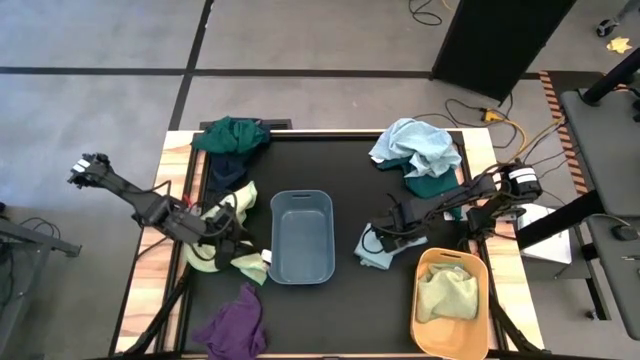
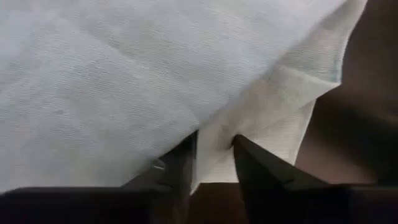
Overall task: Sort microfiber towel by color & place in baskets
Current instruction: Put the bottom blue microfiber cloth into the yellow bin
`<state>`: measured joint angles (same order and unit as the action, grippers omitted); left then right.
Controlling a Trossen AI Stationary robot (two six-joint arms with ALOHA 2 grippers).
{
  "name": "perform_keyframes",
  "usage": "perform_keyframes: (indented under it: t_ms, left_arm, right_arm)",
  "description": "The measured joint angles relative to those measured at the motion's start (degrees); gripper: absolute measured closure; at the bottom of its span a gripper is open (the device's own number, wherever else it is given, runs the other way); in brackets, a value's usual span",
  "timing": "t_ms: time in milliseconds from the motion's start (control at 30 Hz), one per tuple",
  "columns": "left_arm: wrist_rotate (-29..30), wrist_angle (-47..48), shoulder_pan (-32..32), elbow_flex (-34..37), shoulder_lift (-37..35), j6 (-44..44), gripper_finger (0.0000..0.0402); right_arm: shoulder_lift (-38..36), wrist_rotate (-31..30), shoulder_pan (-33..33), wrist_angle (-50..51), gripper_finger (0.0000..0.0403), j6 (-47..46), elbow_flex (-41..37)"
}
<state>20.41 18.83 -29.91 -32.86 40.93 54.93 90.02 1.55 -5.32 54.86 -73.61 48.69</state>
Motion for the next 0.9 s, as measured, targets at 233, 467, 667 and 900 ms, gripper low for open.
perform_keyframes:
  t_ms: [233, 467, 667, 900]
  left_arm:
    - [0.0, 9.3, 0.0, -6.8, -1.5, -4.6, 0.0171]
    - [5.5, 17.2, 0.0, -16.2, -1.2, -12.3, 0.0171]
    - [8.2, 18.6, 0.0, -22.8, -1.3, -18.7, 0.0171]
    - [11.8, 18.6, 0.0, -25.8, -1.7, -24.0, 0.0171]
  right_arm:
    - [-4.5, -0.4, 0.0, 5.5, 0.0388, 3.0, 5.1]
    - [-13.7, -3.5, -0.1, 17.0, 0.0393, 8.9, 20.4]
    - [-22.9, 3.4, -5.6, 10.6, 0.0393, 9.1, 34.1]
    - [-29.6, 3.8, -18.2, -5.9, 0.0393, 7.5, 44.7]
